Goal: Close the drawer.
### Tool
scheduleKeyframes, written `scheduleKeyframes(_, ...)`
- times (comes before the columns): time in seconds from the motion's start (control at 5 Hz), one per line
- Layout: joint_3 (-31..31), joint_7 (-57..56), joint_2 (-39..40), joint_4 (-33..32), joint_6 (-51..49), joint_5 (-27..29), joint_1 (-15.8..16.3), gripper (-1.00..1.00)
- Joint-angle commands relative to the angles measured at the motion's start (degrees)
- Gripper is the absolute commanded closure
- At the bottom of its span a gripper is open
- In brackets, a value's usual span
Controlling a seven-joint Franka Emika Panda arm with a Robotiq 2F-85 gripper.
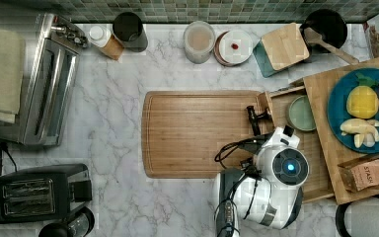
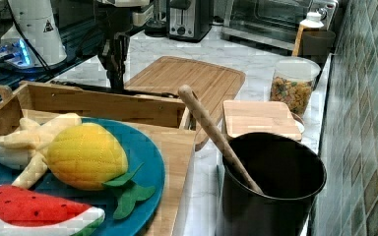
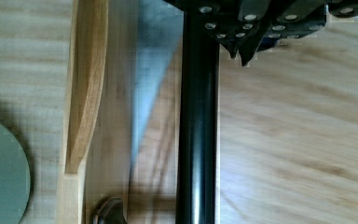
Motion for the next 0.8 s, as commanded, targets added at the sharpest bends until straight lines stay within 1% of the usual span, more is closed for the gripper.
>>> scheduleKeyframes(0.2, -3.3, 7.8, 1.6, 14.1, 0.0, -15.1, -4.3, 1.0)
scheduleKeyframes(0.4, -4.7, 2.6, 4.5, 17.9, -0.7, -12.6, -4.9, 1.0)
scheduleKeyframes(0.6, -6.1, -5.4, 7.6, 19.3, 5.1, -7.6, -6.1, 1.0)
scheduleKeyframes(0.8, -6.5, -9.7, 9.5, 24.5, 1.4, -6.4, -7.4, 1.0)
